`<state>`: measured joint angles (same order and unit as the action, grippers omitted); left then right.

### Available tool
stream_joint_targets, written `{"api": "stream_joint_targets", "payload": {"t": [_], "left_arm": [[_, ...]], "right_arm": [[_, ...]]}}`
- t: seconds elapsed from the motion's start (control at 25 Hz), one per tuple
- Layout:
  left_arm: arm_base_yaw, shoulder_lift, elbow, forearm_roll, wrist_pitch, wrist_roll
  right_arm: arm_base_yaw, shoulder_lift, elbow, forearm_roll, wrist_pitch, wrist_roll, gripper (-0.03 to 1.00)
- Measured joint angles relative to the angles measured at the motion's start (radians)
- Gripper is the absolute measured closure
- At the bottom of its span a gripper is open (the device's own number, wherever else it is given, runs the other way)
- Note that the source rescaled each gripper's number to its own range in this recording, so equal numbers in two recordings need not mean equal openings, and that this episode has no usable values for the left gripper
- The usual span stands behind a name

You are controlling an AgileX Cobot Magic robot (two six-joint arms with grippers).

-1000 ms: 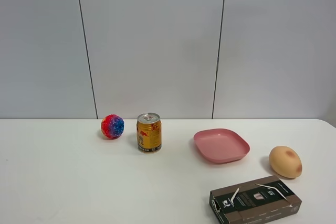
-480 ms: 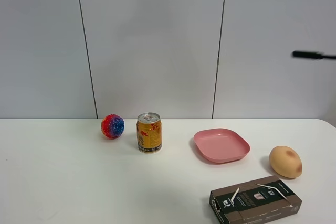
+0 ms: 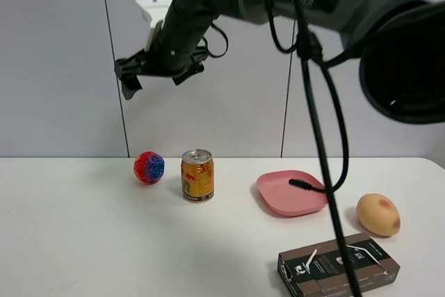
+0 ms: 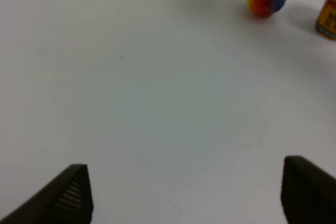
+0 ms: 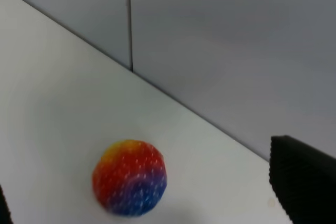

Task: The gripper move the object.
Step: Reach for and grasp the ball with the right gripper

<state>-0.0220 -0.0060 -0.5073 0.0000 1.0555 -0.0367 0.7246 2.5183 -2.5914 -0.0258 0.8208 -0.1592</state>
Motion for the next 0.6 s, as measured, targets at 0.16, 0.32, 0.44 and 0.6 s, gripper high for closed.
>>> {"api": "stream_joint_targets", "payload": {"t": [0.16,0.32,0.44,0.6], "left_arm": [[0.000,0.000,0.000,0.000,0.000,0.000],[0.000,0.000,0.000,0.000,0.000,-0.001],[0.000,0.000,0.000,0.000,0.000,-0.001],[0.000,0.000,0.000,0.000,0.000,-0.001]], "right_arm": [[0.000,0.110,0.000,0.000,-0.075,-0.025,-0.03],[0.000,0.171,0.000,0.001,-0.123,-0.033,-0.03],[0.000,0.188,0.000,0.001,-0.168,-0.034,-0.03],[0.000,0.206,0.000,0.001,-0.217,-0.036,-0.03]]}}
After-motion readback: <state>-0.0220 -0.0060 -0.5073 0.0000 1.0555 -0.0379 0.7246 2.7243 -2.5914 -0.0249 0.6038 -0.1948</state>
